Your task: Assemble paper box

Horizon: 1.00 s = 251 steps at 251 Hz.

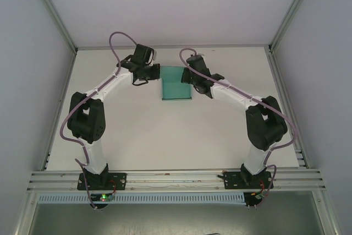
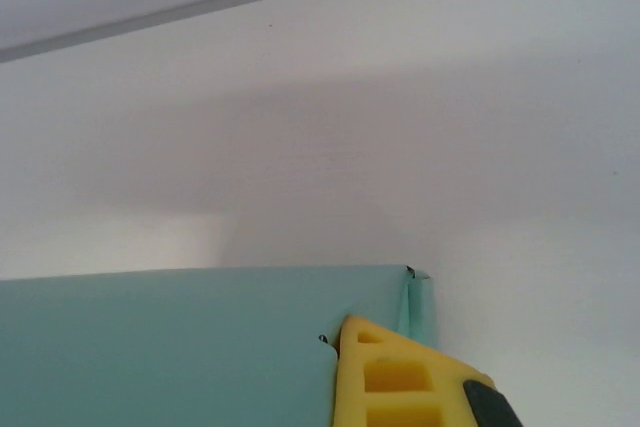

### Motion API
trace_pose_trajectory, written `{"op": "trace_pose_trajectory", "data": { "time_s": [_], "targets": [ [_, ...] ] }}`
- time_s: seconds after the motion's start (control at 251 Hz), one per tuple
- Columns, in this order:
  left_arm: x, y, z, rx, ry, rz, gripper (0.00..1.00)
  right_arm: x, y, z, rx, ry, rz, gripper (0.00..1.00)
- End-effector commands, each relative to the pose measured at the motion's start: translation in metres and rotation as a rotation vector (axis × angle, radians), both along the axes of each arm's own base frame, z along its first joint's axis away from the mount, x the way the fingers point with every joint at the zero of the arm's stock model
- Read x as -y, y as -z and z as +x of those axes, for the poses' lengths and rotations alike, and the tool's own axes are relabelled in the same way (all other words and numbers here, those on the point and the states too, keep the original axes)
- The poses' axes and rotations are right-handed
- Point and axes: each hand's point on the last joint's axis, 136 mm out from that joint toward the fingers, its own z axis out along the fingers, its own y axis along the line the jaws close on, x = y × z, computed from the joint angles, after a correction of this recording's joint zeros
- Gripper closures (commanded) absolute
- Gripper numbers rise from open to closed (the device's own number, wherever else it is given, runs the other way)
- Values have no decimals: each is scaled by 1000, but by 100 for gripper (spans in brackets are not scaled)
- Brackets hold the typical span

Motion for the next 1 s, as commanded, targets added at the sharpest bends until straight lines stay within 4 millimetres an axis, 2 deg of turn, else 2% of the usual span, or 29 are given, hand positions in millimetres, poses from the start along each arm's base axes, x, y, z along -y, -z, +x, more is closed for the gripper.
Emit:
{"op": "trace_pose_trajectory", "data": {
  "time_s": [0.0,0.128,0.271,0.435,0.511,0.638,0.822,0.918,0.998],
  "targets": [
    [18,-17,4,-2,-141,-172,100,-31,-25,10,65,33,204,100],
    [23,-16,0,-10,-172,-135,100,-38,-12,5,40,10,162,100],
    [38,-18,-5,-43,-184,-219,100,-35,-1,-4,19,2,113,100],
    [60,-24,-9,-81,-153,-327,100,-39,2,-12,18,-27,87,100],
    [61,-24,-10,-98,-176,-352,100,-38,3,-13,17,-26,88,100],
    [72,-29,-13,-62,-113,-354,100,-40,8,-15,6,-34,98,100],
    [91,-11,-37,-84,22,-231,100,-43,12,-18,-3,-51,109,100],
    [90,2,-47,-111,56,-188,100,-42,13,-20,-6,-56,104,100],
    [80,15,-55,-129,59,-124,100,-41,15,-22,-9,-64,93,100]
  ]
}}
